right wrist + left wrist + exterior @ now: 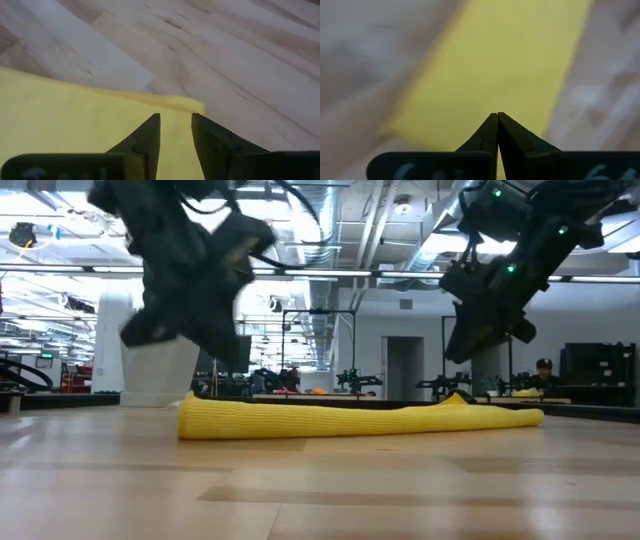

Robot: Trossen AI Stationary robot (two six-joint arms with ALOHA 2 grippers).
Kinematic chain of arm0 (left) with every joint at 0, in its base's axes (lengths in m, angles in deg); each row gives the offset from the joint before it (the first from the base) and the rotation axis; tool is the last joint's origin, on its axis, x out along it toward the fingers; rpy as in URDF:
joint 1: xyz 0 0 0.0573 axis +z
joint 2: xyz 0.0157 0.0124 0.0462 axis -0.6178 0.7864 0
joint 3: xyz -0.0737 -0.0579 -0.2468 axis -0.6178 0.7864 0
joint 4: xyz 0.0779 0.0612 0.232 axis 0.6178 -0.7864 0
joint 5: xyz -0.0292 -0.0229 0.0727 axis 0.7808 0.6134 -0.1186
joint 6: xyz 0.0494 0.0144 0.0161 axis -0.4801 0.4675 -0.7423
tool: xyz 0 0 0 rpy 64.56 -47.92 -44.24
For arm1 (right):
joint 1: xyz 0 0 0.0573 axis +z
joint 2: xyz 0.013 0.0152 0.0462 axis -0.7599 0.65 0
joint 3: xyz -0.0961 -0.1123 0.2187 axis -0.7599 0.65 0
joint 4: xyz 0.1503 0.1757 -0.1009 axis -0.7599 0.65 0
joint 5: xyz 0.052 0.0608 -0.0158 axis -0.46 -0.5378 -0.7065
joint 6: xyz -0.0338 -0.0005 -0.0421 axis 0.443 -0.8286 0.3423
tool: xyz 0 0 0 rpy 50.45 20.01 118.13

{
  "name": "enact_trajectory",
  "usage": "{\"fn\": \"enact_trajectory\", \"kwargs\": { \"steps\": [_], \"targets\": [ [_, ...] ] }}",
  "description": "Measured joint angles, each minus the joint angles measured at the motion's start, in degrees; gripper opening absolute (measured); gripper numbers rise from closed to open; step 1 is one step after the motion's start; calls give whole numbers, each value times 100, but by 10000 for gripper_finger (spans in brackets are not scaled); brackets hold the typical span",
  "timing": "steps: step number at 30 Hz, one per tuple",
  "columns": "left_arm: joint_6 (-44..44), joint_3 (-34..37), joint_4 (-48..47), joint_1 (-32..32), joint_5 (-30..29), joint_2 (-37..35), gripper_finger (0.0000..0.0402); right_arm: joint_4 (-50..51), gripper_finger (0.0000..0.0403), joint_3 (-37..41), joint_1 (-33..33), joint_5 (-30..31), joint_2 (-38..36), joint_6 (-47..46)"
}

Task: Fold microfiber towels
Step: Fold the yellow microfiber towel

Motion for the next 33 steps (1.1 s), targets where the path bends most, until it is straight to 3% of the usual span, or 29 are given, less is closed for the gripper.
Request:
{"fn": "enact_trajectory", "kwargs": {
  "steps": [3,6,10,17,20,26,33],
  "targets": [
    [-146,-22,471,-14,518,498,0,-18,127,-6,102,-64,-30,-25],
    [-167,-6,-144,-19,1013,858,0,115,112,-4,226,-133,-11,-40],
    [-895,-53,-998,34,1274,872,0,68,88,84,406,-136,98,-203],
    [-2237,-39,-2567,492,804,767,0,-527,64,291,408,-168,207,-256],
    [-2909,-20,-2829,679,411,711,0,-945,64,302,257,-706,207,318],
    [-3886,-151,-2665,1281,-441,746,0,-1983,63,301,231,-1664,397,1525],
    [-3692,-184,-2193,2013,-385,717,0,-4260,63,801,654,-2363,1189,2038]
  ]
}}
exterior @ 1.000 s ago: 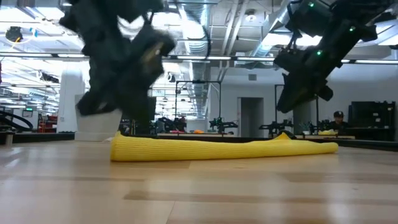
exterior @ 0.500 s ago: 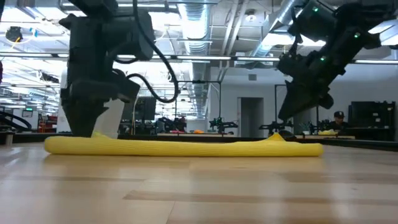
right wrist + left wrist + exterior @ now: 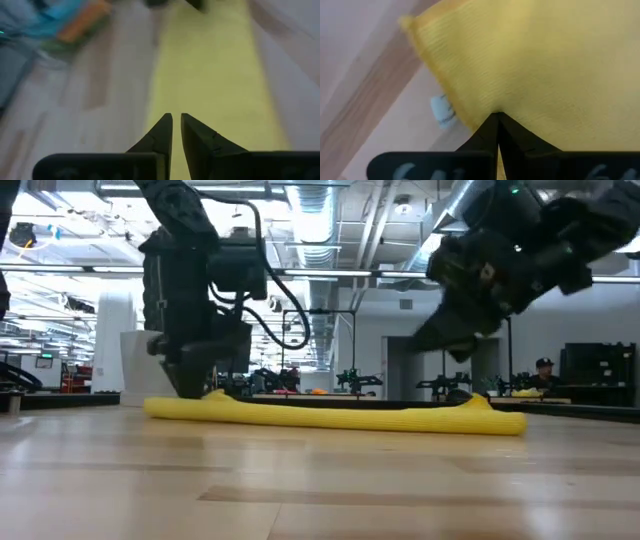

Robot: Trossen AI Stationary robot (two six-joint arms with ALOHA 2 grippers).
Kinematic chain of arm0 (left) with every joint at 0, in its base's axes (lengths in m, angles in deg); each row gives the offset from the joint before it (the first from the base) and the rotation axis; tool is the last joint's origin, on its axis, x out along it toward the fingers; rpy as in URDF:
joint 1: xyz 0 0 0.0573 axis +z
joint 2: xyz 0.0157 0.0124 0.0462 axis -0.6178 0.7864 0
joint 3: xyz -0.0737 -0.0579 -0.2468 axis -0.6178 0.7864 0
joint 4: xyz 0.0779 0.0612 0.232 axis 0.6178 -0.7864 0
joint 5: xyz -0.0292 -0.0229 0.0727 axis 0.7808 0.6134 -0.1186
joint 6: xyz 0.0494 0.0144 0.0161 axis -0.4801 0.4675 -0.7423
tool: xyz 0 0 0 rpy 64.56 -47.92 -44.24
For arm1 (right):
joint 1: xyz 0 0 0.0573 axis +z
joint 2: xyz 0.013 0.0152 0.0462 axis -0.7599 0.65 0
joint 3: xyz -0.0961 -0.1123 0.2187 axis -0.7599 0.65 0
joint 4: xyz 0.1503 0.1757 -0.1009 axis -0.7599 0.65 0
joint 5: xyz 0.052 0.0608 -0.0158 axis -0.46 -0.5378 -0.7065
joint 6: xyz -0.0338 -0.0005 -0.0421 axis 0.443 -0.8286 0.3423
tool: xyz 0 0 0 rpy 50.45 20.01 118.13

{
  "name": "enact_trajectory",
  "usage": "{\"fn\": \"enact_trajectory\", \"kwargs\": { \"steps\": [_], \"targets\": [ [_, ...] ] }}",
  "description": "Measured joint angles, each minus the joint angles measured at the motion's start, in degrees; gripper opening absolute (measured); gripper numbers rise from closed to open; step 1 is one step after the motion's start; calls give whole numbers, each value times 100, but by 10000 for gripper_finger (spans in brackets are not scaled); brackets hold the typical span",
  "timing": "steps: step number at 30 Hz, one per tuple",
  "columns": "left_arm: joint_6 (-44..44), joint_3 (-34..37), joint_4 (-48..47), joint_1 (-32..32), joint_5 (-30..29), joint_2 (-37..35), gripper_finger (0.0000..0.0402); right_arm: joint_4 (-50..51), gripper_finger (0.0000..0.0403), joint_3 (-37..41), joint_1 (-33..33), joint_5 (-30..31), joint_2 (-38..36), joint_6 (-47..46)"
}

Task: Fold microfiber towels
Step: Fold the yellow microfiber towel

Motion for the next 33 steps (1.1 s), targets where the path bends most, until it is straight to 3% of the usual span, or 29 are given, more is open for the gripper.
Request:
{"fn": "enact_trajectory", "kwargs": {
  "steps": [4,10,15,23,27,33],
  "targets": [
    [71,-197,20,113,-42,-312,0,-1339,63,336,435,344,694,132],
    [211,-569,-188,94,-148,-965,0,-2130,45,404,958,1040,2014,18],
    [996,-509,355,-489,-171,-1451,0,-2811,17,378,1041,1231,2750,-364],
    [2332,298,558,-1495,-1319,-1168,0,-2836,27,392,1030,1428,2690,-433],
    [2934,899,841,-1491,-1417,-1028,0,-2632,31,404,929,1472,2526,-416],
    [3283,1897,2613,-1494,-1205,-1006,0,-2452,18,431,887,1504,1941,-256]
  ]
}}
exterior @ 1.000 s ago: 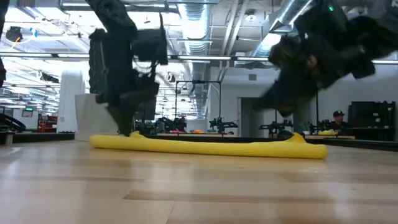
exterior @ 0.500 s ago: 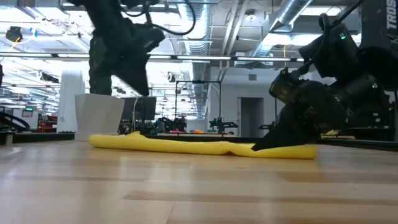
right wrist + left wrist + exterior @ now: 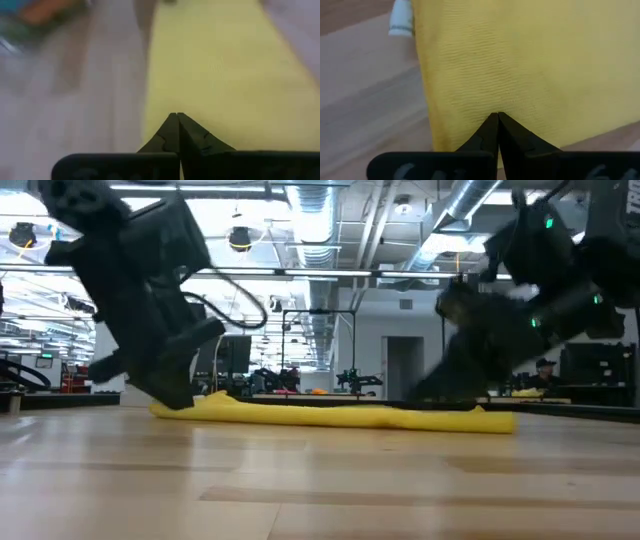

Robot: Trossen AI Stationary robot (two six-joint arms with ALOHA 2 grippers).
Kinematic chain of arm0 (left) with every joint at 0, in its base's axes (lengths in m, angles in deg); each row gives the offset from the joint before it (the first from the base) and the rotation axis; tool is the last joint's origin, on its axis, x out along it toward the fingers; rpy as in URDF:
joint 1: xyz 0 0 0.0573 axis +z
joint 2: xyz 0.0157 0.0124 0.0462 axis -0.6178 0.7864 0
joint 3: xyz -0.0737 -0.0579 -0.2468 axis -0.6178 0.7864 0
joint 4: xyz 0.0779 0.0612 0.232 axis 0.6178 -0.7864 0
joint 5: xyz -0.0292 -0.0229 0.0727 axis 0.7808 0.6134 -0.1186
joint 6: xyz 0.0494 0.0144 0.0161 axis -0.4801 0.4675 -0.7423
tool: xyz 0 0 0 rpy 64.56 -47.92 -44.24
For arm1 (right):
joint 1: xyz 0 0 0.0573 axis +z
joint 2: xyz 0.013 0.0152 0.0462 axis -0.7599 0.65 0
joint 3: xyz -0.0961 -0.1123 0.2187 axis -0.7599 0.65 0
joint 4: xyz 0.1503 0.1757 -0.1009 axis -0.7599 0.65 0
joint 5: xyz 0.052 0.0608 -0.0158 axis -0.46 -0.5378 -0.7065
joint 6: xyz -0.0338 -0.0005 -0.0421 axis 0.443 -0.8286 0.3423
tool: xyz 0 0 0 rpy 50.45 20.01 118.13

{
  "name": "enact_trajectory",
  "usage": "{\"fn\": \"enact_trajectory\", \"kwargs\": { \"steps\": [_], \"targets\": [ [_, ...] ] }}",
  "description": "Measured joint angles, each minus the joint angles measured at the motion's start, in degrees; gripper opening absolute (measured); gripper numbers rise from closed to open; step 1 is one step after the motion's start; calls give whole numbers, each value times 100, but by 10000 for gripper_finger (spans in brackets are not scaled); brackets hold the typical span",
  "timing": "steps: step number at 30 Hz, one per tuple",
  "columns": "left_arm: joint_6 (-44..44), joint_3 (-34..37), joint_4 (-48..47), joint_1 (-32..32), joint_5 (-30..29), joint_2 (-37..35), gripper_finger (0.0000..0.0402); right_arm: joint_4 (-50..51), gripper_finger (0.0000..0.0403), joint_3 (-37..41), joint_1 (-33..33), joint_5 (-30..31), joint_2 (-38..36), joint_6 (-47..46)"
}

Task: Fold microfiber towels
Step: Fold the yellow microfiber towel

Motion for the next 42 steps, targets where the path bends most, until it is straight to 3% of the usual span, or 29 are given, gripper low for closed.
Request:
{"fn": "enact_trajectory", "kwargs": {
  "steps": [8,13,19,24,28,32,34,37,42],
  "targets": [
    [667,488,758,-130,-170,-28,0,-172,32,-19,230,87,-725,56],
    [720,489,768,-164,-160,-22,0,-216,26,-24,585,772,-6,-164],
    [964,496,819,-164,-165,-57,0,-737,15,-65,792,1106,1165,-778],
    [1102,520,868,-166,105,-418,0,-927,28,-76,1005,1659,1459,-793],
    [724,328,63,-170,337,-1179,0,-721,25,-42,1022,1676,1282,-847],
    [886,204,-1057,-168,-138,-1963,0,-675,16,83,1024,1631,1154,-863],
    [963,202,-742,-188,-561,-2344,0,-678,16,149,1025,1632,1108,-855],
    [410,268,625,-312,-1087,-2517,0,-666,24,180,995,1626,1064,-801],
    [-502,306,1348,-345,-690,-1599,0,-762,33,198,872,1536,1064,-680]
  ]
}}
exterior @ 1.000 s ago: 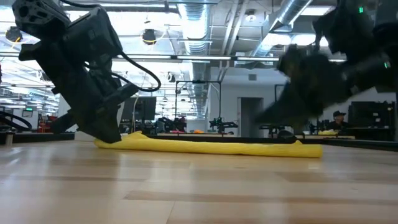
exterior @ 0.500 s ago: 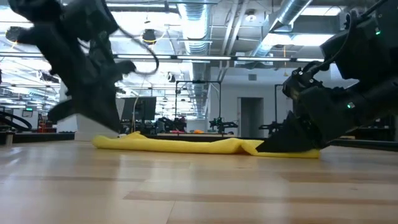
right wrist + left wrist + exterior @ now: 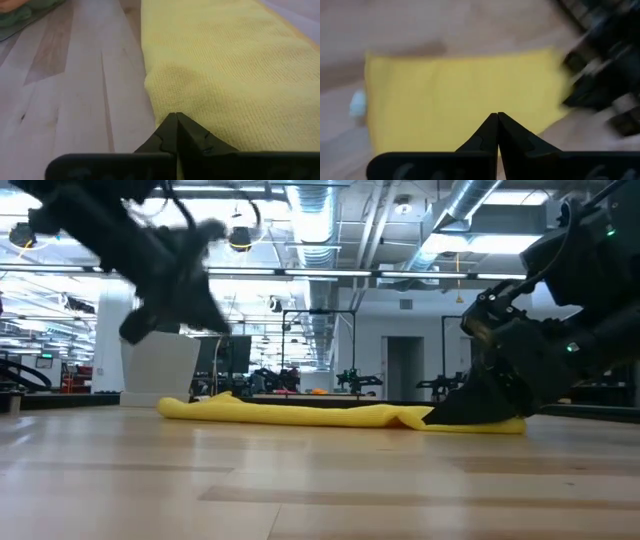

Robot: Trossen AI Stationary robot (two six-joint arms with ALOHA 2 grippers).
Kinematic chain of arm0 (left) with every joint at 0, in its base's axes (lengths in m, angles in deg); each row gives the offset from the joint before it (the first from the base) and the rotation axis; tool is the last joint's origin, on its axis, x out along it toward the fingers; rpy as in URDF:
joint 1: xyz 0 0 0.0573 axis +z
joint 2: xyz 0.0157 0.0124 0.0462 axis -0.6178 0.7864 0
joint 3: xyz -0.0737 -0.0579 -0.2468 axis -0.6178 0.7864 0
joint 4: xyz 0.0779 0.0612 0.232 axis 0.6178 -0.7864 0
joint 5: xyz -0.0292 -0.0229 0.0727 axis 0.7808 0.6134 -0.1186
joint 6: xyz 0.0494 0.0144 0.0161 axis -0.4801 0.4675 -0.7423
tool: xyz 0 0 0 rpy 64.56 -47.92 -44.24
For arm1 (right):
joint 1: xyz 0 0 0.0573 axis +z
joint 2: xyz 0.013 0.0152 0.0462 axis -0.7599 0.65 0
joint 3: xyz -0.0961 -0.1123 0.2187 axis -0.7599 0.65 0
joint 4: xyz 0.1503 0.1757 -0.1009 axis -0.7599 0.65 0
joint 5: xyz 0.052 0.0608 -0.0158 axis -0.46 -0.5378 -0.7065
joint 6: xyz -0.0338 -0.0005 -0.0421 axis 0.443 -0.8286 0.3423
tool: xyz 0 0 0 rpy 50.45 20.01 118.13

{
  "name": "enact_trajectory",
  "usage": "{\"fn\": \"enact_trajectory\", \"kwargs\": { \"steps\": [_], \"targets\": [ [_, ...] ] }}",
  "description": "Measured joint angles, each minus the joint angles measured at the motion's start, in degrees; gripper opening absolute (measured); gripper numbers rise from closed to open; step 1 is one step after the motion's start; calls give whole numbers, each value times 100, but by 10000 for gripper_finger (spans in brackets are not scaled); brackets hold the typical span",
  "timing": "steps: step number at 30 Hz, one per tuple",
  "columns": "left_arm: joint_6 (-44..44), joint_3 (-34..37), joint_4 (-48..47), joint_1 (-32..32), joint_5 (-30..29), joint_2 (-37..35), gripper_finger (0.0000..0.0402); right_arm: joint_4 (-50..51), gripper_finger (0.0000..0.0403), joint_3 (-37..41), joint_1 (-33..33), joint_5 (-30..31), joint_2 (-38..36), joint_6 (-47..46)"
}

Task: Fold microfiber towels
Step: Fold the yellow microfiber towel

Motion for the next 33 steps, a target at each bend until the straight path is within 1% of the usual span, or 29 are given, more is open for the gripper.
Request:
{"fn": "enact_trajectory", "kwargs": {
  "steps": [4,9,12,15,18,20,22,24,27,29,31,33],
  "targets": [
    [270,11,-336,25,324,819,0,-13,25,-1,0,-6,2,19],
    [-636,-4,334,-214,599,1442,0,-6,19,-1,5,15,2,38],
    [-633,-2,211,-290,575,1847,0,-6,25,-3,1,16,2,38],
    [-628,-35,111,-376,394,2166,0,7,30,-5,3,26,3,-27],
    [-446,-61,-102,-445,242,2292,0,7,30,-5,1,-17,2,-72],
    [-342,-68,-215,-479,249,2275,0,13,27,-5,9,-32,2,-80],
    [-344,-47,-540,-523,328,2100,0,32,23,-5,73,-12,2,-83],
    [-229,-30,-844,-585,491,1855,0,33,20,-3,108,5,2,-88],
    [127,20,-1406,-623,678,1296,0,55,21,-1,106,-1,2,-95],
    [333,63,-1620,-621,477,883,0,55,24,-1,106,-9,2,-95],
    [410,-7,-1442,-628,-25,511,0,53,27,-1,106,-19,2,-93],
    [428,-1,-1637,-682,-542,308,0,55,28,-1,103,-24,2,-93]
  ]
}}
